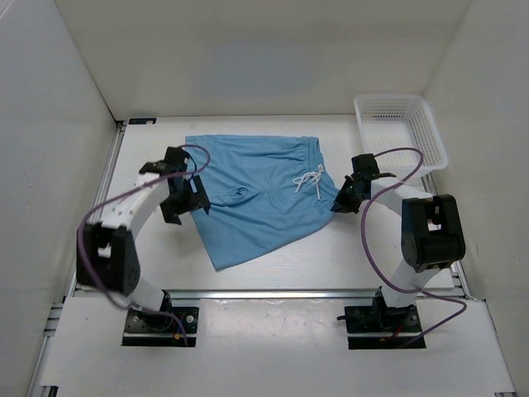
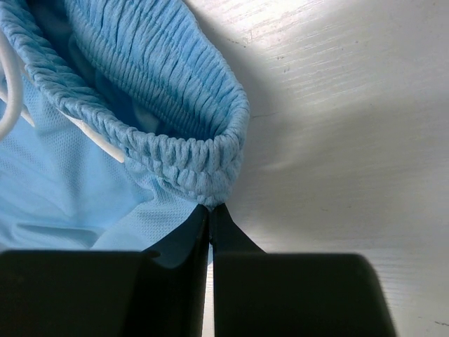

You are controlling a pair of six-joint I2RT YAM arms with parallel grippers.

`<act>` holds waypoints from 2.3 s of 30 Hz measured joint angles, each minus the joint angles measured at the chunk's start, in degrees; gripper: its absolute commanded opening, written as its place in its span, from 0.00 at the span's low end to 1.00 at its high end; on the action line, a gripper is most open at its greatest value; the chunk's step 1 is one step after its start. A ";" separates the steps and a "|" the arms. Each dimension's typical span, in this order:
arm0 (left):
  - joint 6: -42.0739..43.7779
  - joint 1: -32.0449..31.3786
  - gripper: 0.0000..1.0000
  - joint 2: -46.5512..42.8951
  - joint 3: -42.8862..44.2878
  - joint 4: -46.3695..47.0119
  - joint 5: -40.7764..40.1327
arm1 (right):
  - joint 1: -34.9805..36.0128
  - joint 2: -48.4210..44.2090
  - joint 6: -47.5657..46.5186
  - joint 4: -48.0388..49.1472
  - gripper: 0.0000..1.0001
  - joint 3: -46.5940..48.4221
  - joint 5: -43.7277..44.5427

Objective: Fold and stack the shorts
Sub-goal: Fold the shorts

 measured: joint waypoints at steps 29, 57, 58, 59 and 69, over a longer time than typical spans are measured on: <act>-22.75 -17.35 0.10 -8.24 -28.39 12.79 12.83 | 0.00 -0.04 -1.70 -1.31 0.00 0.00 1.27; -16.92 -9.81 0.10 -23.93 1.53 -5.75 4.17 | 1.60 -32.85 -0.98 -21.84 0.00 -5.86 7.02; -15.87 -8.72 0.10 -20.65 5.81 -5.42 3.63 | 1.60 -31.08 -1.01 -21.73 0.00 -3.48 7.30; -14.99 -7.98 0.10 -17.70 9.14 -5.05 3.34 | 1.62 -29.31 -1.03 -21.59 0.00 -1.25 7.54; -6.78 -1.79 0.10 16.85 42.82 -4.50 0.66 | 1.92 -4.24 -1.27 -18.93 0.00 22.03 10.49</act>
